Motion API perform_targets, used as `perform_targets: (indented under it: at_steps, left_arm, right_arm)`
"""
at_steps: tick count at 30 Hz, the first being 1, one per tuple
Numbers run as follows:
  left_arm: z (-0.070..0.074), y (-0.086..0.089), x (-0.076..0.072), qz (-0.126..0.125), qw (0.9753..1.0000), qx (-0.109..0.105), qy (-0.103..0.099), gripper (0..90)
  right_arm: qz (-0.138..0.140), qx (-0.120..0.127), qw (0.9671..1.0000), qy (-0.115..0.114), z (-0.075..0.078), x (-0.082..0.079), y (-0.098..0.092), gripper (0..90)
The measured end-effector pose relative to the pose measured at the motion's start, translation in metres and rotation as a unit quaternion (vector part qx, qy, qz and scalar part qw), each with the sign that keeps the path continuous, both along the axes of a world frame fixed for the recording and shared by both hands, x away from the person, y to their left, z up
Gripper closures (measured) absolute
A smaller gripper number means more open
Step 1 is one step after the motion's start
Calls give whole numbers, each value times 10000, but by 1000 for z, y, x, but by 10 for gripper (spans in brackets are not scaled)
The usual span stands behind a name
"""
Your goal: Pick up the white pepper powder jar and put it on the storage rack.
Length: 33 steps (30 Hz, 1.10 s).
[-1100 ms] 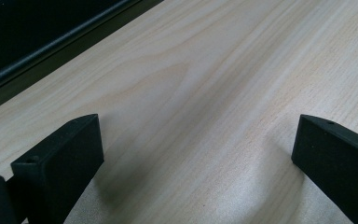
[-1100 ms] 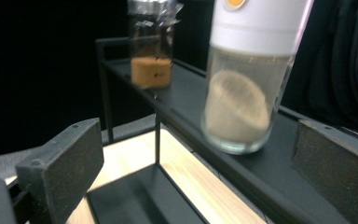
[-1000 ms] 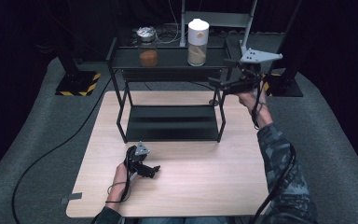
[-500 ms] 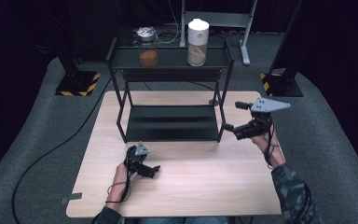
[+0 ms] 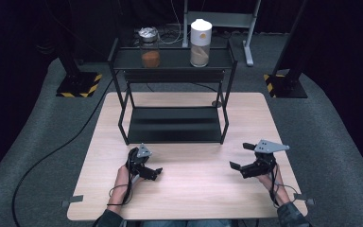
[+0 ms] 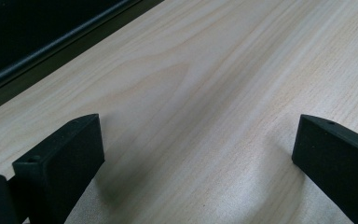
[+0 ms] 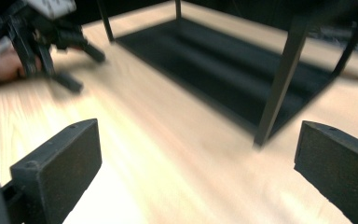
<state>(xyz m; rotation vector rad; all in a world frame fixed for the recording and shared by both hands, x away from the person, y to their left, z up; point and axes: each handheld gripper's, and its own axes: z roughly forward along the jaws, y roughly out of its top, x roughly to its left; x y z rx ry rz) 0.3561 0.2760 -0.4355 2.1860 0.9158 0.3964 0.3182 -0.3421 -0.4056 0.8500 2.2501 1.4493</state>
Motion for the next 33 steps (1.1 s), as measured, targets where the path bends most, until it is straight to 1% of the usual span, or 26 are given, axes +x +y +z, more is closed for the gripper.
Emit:
perform_targets:
  at_steps: [2,4,5,6,7,8,9,10,15,19,20,21,23,24,25,26,28,31,33]
  left_arm:
    - [0,0,0,-1,10000,0,0,12]
    - [0,0,0,-1,10000,-1,2,12]
    - [0,0,0,-1,10000,-1,1,12]
    - [0,0,0,-1,10000,-1,1,12]
    - [0,0,0,-1,10000,-1,2,12]
    - [0,0,0,-2,10000,0,3,12]
    - [0,0,0,-2,10000,0,2,12]
    - [0,0,0,-2,10000,-1,2,12]
    - [0,0,0,-3,10000,0,1,11]
    - [0,0,0,0,10000,-1,0,11]
    - [0,0,0,-3,10000,-3,4,12]
    - [0,0,0,-3,10000,-3,4,12]
    - [0,0,0,-2,10000,-2,3,12]
    - [0,0,0,-2,10000,-1,2,11]
    - [0,0,0,-2,10000,-1,-1,11]
    - [0,0,0,-1,10000,0,-4,11]
    - [0,0,0,0,10000,1,-4,11]
    - [0,0,0,1,10000,5,-3,12]
    - [0,0,0,1,10000,4,-2,12]
  right_arm:
    - [-112,-11,9998,166,-14,-7,-3,0]
    - [-207,-91,9993,285,-21,-14,-3,0]
    - [-281,-182,9990,291,-22,-19,-2,0]
    - [-355,-220,9985,348,-26,-23,-3,0]
    - [-355,-220,9985,348,-26,-23,-3,0]
    - [-428,-295,9979,392,-26,-26,-2,0]
    - [-522,-398,9972,359,-27,-30,1,0]
    - [-583,-417,9967,382,-30,-32,1,0]
    - [-651,-517,9955,450,-34,-32,4,0]
    - [-691,-470,9952,503,-41,-31,4,0]
    - [-708,-531,9948,496,-40,-32,6,0]
    - [-735,-551,9949,425,-40,-34,8,0]
    - [-777,-576,9945,394,-41,-36,9,0]
    - [-790,-476,9949,420,-42,-36,7,0]
    - [-790,-476,9949,420,-42,-36,7,0]
    - [-862,-441,9946,382,-43,-38,8,0]
    - [-893,-478,9942,352,-43,-40,10,0]
    - [-855,-551,9941,388,-41,-38,11,0]
    - [-860,-529,9941,395,-41,-38,10,0]
